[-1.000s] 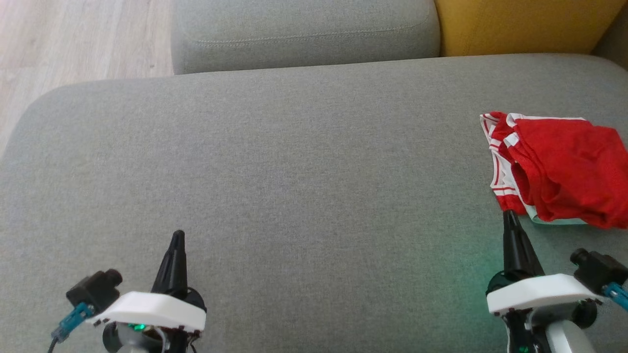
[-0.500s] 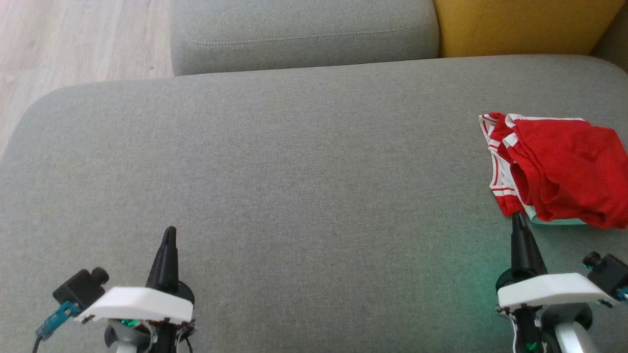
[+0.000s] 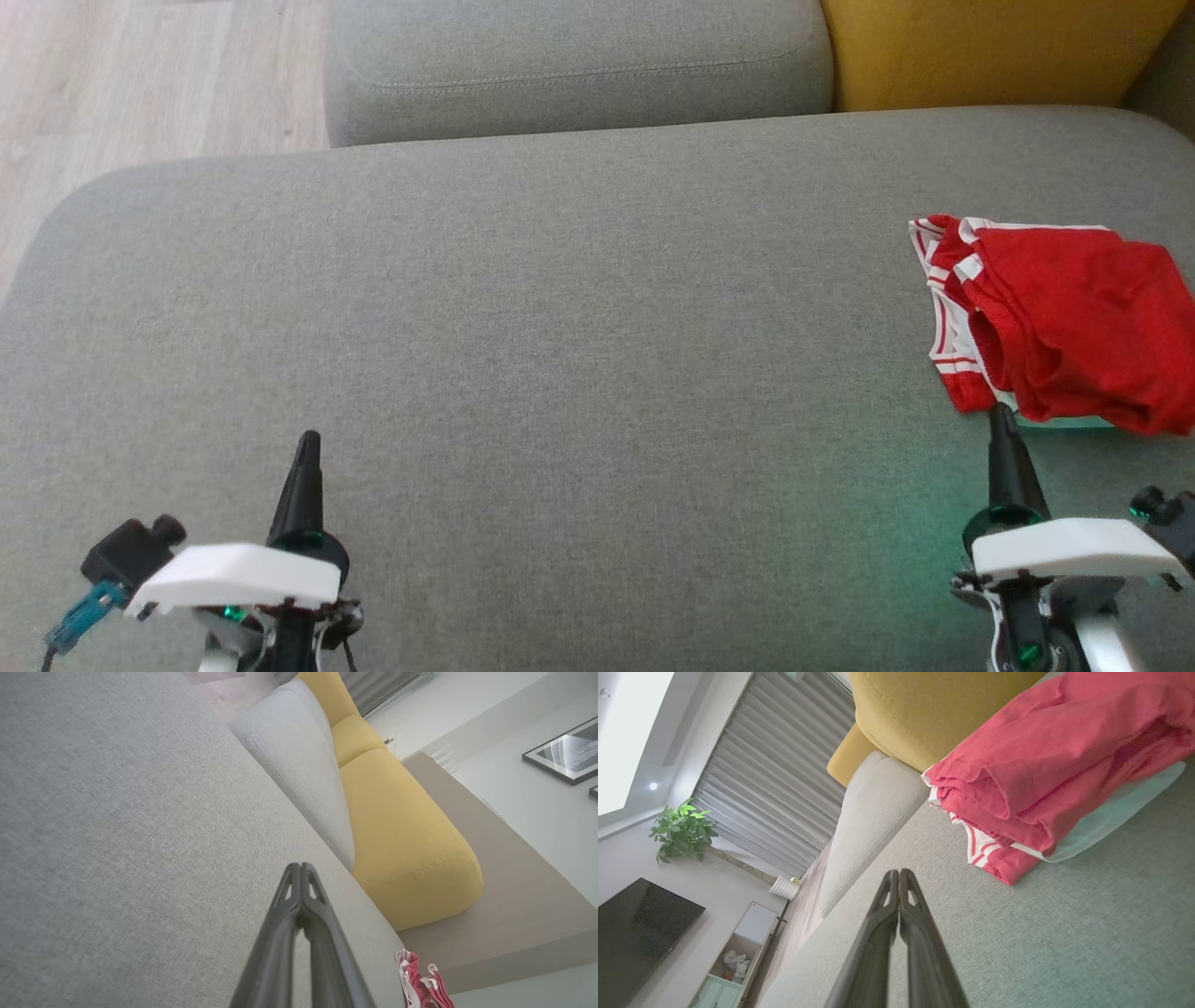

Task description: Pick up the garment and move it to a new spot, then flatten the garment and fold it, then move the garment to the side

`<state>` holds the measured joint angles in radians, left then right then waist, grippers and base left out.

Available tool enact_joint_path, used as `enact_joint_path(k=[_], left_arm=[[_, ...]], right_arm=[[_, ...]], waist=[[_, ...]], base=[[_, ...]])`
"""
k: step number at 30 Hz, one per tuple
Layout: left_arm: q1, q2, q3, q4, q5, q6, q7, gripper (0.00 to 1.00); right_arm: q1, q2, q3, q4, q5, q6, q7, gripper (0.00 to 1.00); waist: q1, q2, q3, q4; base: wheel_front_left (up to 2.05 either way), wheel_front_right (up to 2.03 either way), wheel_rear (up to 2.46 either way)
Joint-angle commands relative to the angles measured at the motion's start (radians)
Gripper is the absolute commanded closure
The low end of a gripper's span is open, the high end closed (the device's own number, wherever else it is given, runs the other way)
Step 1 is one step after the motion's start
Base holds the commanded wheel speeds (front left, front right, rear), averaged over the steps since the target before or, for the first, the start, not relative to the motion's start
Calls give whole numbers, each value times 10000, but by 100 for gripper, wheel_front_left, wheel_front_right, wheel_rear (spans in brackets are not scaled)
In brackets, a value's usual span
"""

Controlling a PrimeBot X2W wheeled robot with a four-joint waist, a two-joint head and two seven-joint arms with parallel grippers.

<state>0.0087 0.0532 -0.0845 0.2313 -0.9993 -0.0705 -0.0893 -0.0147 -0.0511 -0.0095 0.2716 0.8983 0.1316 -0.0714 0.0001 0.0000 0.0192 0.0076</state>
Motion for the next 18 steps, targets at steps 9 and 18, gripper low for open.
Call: enact_joint_path(k=[9,18], left_arm=[[-654,158,444,-232,-1001,-164,280,100],[-736,164,654,-171,-1909,-238,535,100]], right_arm=[[-622,-192,-56,-310,1177,-5,249,100],[-669,-195,-171,-306,2227,-6,478,100]], waist=[[-1,0,-23,-10],[-1,0,-46,-22]], base=[[0,0,0],[0,0,0]])
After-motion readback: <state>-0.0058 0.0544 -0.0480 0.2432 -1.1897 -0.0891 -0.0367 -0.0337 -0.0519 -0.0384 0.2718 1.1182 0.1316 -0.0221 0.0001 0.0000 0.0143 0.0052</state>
